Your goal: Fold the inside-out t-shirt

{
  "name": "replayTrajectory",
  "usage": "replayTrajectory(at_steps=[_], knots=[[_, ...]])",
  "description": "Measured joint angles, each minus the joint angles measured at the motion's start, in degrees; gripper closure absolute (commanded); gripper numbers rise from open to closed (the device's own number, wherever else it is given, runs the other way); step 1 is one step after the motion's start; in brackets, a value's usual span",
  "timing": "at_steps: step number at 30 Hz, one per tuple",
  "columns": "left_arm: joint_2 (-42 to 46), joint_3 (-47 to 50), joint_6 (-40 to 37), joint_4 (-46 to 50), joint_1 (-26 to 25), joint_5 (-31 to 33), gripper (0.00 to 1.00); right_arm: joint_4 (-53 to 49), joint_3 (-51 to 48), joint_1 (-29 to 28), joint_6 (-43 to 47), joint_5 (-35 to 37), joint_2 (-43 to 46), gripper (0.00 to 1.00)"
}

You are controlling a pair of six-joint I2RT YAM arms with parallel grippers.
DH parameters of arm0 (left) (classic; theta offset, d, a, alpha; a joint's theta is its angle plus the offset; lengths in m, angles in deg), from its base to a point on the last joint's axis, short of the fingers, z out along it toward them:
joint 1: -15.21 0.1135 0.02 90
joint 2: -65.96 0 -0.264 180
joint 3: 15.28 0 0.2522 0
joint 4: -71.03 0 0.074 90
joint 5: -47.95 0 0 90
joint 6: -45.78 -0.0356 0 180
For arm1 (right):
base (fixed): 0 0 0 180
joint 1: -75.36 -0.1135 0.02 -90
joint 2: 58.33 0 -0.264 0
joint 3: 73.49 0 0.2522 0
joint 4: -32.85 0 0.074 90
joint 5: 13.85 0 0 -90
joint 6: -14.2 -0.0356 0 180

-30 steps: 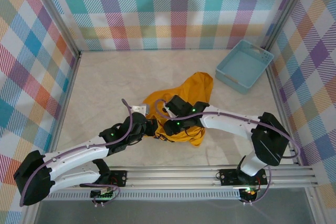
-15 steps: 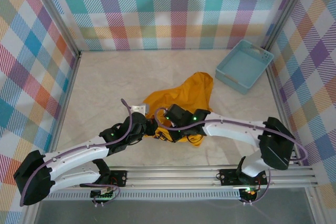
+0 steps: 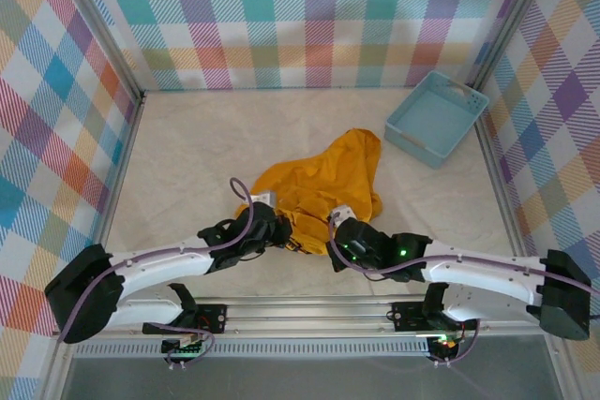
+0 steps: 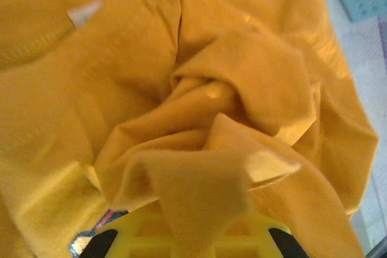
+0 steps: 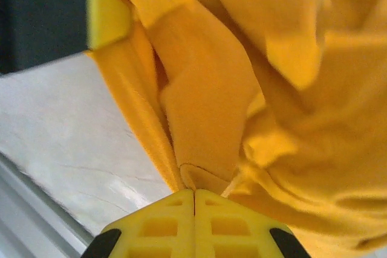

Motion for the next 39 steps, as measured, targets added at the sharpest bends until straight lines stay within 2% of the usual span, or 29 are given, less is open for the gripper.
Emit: replayTrajectory(at_steps=[8,9,13,17,22,25,29,31,33,36,39], knots=[[-2.08,1.38,0.46,0.66,-3.19,2.29,0.98,-10.38,0.15,0.02,-5.29,1.64,-0.74,0.65],[-1.99,1.88,0.50,0.70,-3.52,2.62,0.98,-12.20,1.29,0.00,-4.70,1.81,-0.68,0.59],[-0.81,3.39,0.66,0.68,-4.72,3.41,0.98,-16.17,10.32,0.00,-1.70,1.97,-3.69,0.46],[1.51,4.11,0.66,0.22,-5.31,3.89,0.98,-16.70,19.96,0.00,0.44,1.75,-12.63,0.41],[3.19,4.42,0.66,-0.87,-5.57,4.20,0.97,-18.43,23.74,0.02,0.96,1.77,-22.97,0.51],[3.34,4.42,0.66,-0.96,-6.10,4.20,0.97,-19.96,23.74,0.68,0.66,1.70,-25.46,0.56],[3.34,4.42,0.66,-1.01,-6.62,4.20,0.98,-21.42,24.17,1.33,0.07,1.49,-26.53,0.75],[3.28,4.44,0.66,-1.03,-6.80,4.22,0.98,-21.35,24.17,1.95,-0.46,0.87,-26.51,0.88],[2.99,4.44,0.66,-1.07,-6.84,4.20,0.98,-20.74,23.93,2.97,-1.22,-0.48,-26.05,0.95],[1.66,4.44,0.66,-1.55,-6.95,4.17,0.98,-16.81,20.22,6.60,-2.03,-3.96,-21.49,1.00],[-1.07,4.35,0.63,-3.10,-7.58,4.02,0.98,-11.43,13.79,11.80,-3.23,-9.01,-13.29,1.00]])
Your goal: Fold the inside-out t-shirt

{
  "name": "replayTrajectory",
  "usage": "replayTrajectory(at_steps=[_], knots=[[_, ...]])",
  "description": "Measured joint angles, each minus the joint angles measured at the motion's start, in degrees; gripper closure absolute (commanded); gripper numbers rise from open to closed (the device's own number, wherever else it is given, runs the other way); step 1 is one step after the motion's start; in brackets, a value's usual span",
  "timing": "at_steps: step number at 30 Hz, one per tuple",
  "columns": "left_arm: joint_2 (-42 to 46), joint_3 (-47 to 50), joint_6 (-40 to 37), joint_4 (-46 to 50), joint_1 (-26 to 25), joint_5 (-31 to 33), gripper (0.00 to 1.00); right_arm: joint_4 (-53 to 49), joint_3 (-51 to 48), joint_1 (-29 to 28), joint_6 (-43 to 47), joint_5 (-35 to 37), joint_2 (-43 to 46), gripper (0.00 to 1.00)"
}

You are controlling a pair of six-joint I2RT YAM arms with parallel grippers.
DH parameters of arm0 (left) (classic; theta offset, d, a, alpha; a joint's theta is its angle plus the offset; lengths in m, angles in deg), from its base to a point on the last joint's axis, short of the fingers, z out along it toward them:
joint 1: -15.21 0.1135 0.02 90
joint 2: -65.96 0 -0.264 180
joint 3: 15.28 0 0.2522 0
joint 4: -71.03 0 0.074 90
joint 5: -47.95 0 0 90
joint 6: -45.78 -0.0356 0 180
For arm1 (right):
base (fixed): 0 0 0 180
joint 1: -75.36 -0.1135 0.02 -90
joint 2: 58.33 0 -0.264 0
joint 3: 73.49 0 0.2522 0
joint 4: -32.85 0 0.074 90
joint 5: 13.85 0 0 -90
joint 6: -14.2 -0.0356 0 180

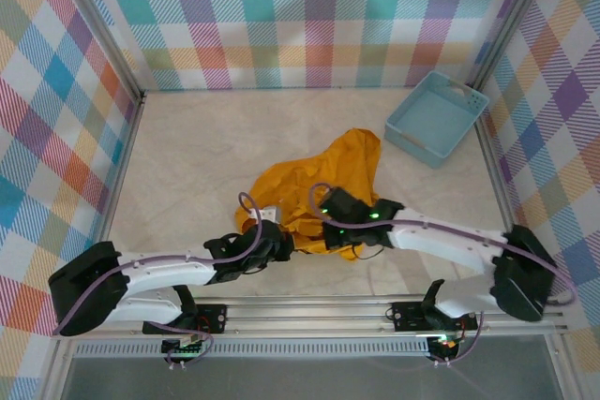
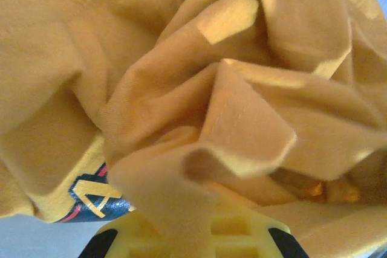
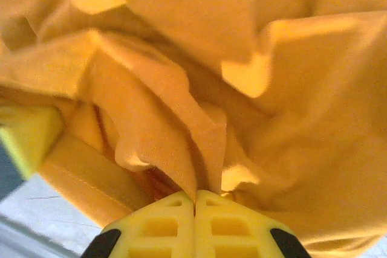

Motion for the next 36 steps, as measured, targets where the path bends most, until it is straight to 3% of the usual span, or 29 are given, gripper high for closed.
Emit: replayTrajectory(at_steps=[7,14,16,18,20,25,30,36], knots=[[-9.14,-4.59,-0.52,-2.47,-1.38,-1.53,0.98,19.21,-16.79,7.48,-5.86,-9.75,15.32,1.00],[-17.35,-9.90,-2.08,-2.62,-1.51,-3.58,0.98,34.38,-28.52,14.27,-14.75,-15.91,18.64,1.00],[-20.04,-12.17,-2.67,-2.40,-1.53,-4.48,0.98,35.26,-29.73,15.72,-16.48,-16.72,19.96,0.95],[-22.97,-14.62,-3.10,-2.21,-1.55,-5.46,0.99,34.23,-29.64,16.76,-17.46,-16.68,21.09,0.88],[-25.11,-16.55,-3.72,-2.21,-1.55,-6.27,1.00,30.97,-28.79,17.35,-17.88,-15.39,21.86,0.75],[-26.88,-19.32,-5.25,-1.44,-2.32,-7.45,1.00,18.29,-22.75,17.49,-14.40,-11.06,20.37,0.66],[-26.88,-20.44,-6.82,0.22,-3.85,-7.37,1.00,7.91,-13.84,16.22,-6.84,-6.62,18.12,0.63],[-26.80,-20.83,-7.85,1.05,-5.20,-5.86,1.00,-1.62,-3.85,7.17,2.01,-0.09,15.39,0.70]])
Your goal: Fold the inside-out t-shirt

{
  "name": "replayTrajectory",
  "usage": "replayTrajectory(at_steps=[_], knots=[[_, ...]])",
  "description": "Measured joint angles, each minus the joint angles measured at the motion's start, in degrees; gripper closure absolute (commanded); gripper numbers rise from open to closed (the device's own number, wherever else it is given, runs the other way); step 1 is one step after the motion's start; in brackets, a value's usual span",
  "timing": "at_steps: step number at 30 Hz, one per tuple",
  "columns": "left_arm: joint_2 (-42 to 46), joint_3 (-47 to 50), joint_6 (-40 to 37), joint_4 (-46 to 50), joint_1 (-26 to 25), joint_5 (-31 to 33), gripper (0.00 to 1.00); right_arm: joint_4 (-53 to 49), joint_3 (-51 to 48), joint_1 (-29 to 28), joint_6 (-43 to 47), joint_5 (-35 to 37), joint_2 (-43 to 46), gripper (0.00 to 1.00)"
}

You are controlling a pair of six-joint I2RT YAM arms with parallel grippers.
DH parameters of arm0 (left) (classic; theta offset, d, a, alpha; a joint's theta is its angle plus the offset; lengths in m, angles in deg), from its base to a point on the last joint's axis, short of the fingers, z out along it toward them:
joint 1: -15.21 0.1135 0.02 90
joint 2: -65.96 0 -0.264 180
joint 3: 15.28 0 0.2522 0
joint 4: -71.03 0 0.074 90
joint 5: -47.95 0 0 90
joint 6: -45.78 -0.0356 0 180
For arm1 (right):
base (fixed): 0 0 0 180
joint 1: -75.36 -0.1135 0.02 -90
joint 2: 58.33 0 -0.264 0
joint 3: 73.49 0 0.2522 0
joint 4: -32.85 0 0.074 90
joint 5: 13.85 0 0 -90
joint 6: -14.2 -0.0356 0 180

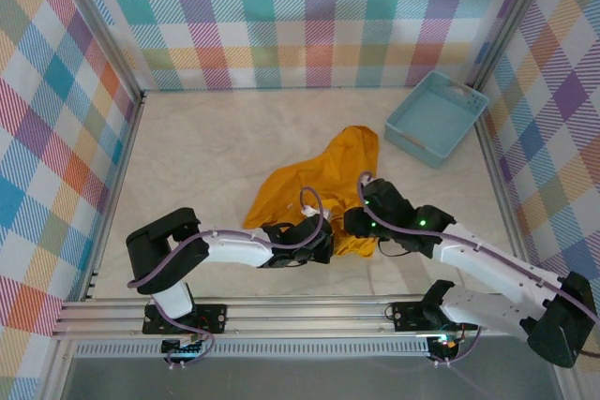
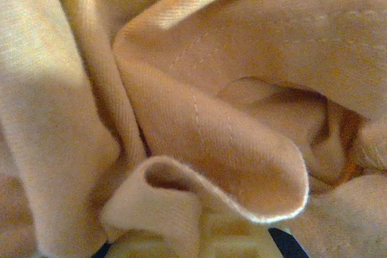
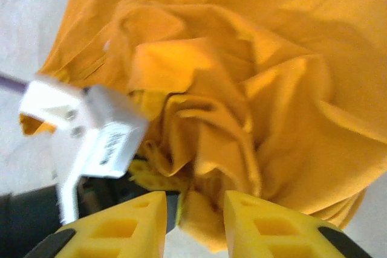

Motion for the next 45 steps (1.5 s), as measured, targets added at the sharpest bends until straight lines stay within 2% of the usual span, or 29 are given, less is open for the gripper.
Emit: replayTrajectory(at_steps=[5,9,15,28,35,42,45], knots=[[0.66,0.02,-0.37,0.02,-0.11,0.70,1.00,-0.94,1.88,-2.84,3.08,-1.90,-4.22,0.73],[1.40,0.15,-0.37,-0.02,-0.11,1.11,1.00,-0.98,1.88,-2.60,2.67,-2.34,-8.44,0.80],[2.23,0.63,-0.37,-0.20,-0.11,1.36,1.00,-0.83,1.57,-0.61,1.40,1.14,-13.33,0.81],[2.27,0.66,-0.39,-0.24,-0.11,1.33,1.00,-0.11,2.21,-0.52,5.51,9.79,-20.26,0.68],[2.27,0.66,-0.59,-0.22,-0.11,1.31,1.00,-0.11,4.79,-0.52,7.91,14.73,-21.75,0.66],[2.27,0.66,-0.61,-0.22,-0.11,1.31,1.00,0.46,6.45,-0.52,10.47,17.31,-26.03,0.70],[2.27,0.66,-0.59,-0.20,-0.11,1.31,1.00,0.17,6.62,-0.52,10.93,17.40,-26.10,0.66]])
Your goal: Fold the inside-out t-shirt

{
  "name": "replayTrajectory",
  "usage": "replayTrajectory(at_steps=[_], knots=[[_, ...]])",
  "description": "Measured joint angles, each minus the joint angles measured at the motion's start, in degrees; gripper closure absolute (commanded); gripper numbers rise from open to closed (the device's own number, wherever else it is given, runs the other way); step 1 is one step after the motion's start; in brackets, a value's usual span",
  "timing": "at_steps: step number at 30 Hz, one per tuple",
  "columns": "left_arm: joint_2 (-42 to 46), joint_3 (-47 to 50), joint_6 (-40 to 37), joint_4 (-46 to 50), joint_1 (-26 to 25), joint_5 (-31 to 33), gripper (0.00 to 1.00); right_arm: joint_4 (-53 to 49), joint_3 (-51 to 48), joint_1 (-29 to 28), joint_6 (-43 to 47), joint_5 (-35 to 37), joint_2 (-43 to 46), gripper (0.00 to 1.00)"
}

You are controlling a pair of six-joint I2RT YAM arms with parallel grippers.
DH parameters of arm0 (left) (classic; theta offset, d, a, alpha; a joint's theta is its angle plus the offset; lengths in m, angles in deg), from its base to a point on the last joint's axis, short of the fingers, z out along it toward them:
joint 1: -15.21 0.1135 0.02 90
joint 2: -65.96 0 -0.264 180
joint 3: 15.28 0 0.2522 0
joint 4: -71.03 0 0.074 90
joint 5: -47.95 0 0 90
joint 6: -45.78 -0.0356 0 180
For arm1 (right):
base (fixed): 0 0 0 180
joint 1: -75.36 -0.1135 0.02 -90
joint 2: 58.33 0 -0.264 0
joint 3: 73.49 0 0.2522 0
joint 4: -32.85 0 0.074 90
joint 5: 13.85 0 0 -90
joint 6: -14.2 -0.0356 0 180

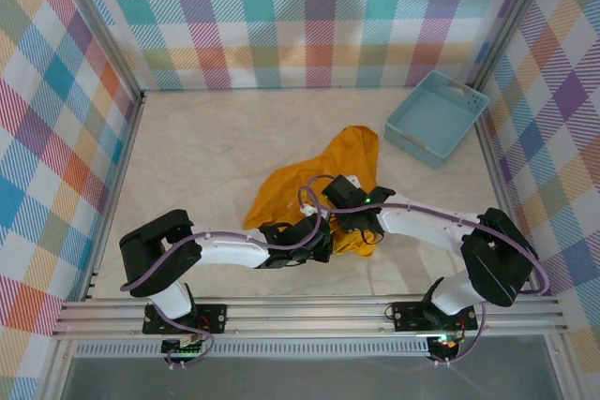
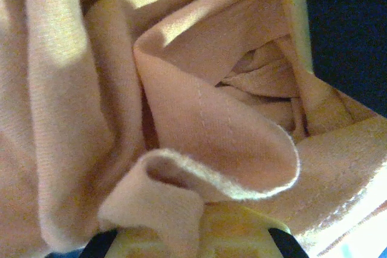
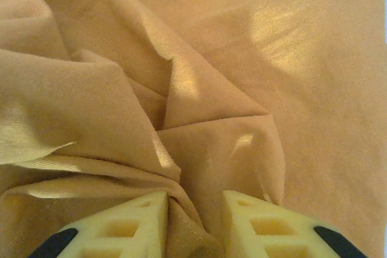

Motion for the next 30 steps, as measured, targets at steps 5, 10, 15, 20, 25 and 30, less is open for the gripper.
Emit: replayTrajectory(at_steps=[5,10,15,20,25,30], knots=[[0.00,0.00,0.00,0.00,0.00,0.02,1.00,-2.16,0.20,0.00,2.47,-1.90,4.96,0.63],[0.00,0.00,0.00,-0.02,0.00,0.02,1.00,-2.95,1.05,-0.31,5.92,-8.17,12.15,0.62],[0.00,0.00,0.00,-0.02,0.00,0.02,1.00,-3.65,1.05,-0.50,8.15,-11.04,10.58,0.61],[0.00,0.07,0.00,-0.04,0.00,0.04,1.00,-5.14,1.16,-0.50,8.92,-9.97,4.68,0.61],[0.22,0.72,0.00,-0.04,0.00,0.20,1.00,-5.92,1.16,-0.50,8.90,-8.24,2.89,0.61],[0.28,0.76,0.00,-0.07,0.00,0.20,1.00,-6.03,1.29,-0.50,8.90,-5.70,1.03,0.62]])
